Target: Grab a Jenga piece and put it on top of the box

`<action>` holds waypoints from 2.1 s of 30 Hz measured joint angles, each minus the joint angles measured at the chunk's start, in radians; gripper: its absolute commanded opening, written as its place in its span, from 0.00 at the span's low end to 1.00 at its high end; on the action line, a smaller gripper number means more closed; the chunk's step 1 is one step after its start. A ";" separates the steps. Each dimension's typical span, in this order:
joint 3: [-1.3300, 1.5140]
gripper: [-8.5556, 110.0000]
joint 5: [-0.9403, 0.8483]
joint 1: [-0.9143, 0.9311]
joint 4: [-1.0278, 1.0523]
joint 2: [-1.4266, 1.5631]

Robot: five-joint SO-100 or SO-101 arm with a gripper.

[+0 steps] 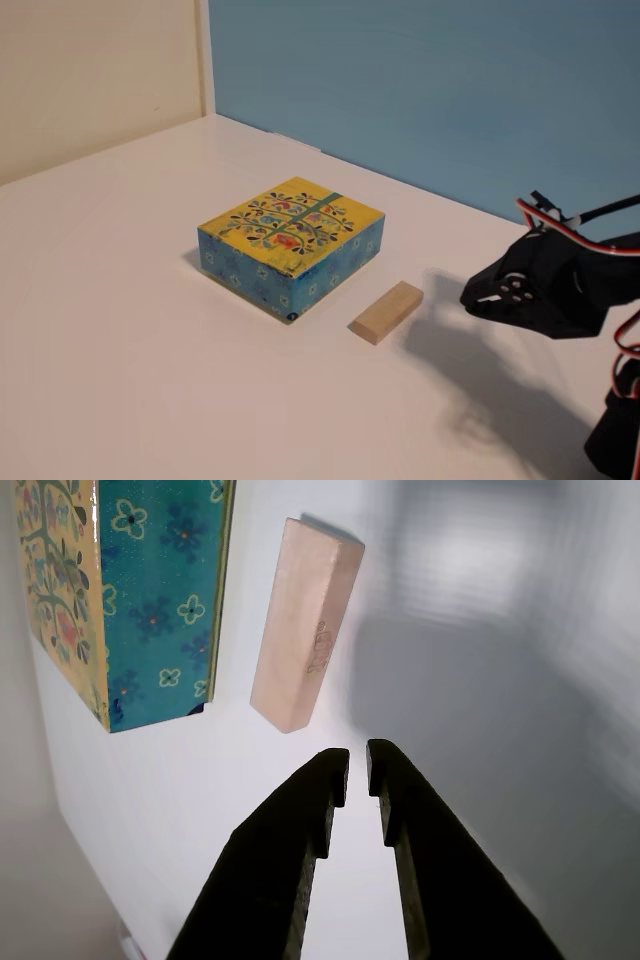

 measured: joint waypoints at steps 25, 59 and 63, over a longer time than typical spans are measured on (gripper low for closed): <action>0.000 0.07 0.000 0.000 0.000 0.000; -0.204 0.07 0.110 0.052 0.115 0.000; -0.321 0.07 0.120 0.008 0.215 -0.003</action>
